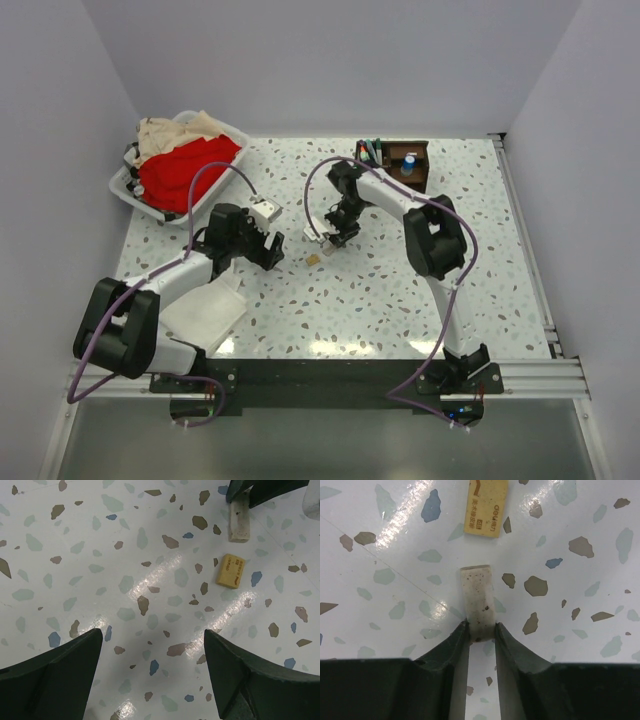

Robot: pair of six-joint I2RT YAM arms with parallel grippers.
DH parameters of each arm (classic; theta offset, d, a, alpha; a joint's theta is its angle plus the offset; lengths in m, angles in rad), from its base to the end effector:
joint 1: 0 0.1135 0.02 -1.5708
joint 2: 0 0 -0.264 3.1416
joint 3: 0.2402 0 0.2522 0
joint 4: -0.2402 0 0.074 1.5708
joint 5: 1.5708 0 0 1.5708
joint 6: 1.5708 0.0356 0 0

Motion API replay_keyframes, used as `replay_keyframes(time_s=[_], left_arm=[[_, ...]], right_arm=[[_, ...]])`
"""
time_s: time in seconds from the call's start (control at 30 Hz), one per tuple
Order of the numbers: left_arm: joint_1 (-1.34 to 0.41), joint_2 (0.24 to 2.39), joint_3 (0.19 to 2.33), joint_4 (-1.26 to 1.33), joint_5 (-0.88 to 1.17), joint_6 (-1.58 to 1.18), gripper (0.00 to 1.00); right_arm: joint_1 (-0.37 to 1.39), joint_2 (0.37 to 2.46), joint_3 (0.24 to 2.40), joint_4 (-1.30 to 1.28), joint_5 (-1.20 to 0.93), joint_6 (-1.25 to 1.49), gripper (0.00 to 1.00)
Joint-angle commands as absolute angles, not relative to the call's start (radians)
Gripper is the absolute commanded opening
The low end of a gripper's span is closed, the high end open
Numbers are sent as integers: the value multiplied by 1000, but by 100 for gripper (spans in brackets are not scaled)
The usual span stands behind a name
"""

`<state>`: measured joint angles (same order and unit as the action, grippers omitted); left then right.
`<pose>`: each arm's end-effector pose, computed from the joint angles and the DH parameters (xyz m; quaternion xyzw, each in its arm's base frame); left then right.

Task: Sort the stationery into containers
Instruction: Pick up the stationery from the center of the board, then place the stationery in the storage box.

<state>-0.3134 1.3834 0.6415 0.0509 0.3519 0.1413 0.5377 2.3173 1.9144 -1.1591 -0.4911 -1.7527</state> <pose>0.2575 -0.0964 0.1831 0.2734 0.8511 -0.1938 0.4041 0.3771 0.2444 0.1611 -0.8839 0.3995 0.1972 0.1423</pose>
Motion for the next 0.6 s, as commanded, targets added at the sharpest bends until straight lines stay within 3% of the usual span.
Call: replay_keyframes(time_s=[0.0, 0.2, 0.3, 0.57], left_arm=[[-301, 1379, 657, 91, 356, 144, 88], [-291, 1385, 664, 117, 354, 137, 87], [-287, 1396, 669, 141, 353, 130, 86], [-284, 1486, 767, 140, 327, 147, 85]], right_arm=[[537, 2312, 1908, -1124, -454, -1685, 16], [471, 2196, 1912, -1009, -526, -1182, 0], [462, 2039, 1710, -865, -470, -952, 0], [419, 1768, 1459, -596, -266, -415, 0]])
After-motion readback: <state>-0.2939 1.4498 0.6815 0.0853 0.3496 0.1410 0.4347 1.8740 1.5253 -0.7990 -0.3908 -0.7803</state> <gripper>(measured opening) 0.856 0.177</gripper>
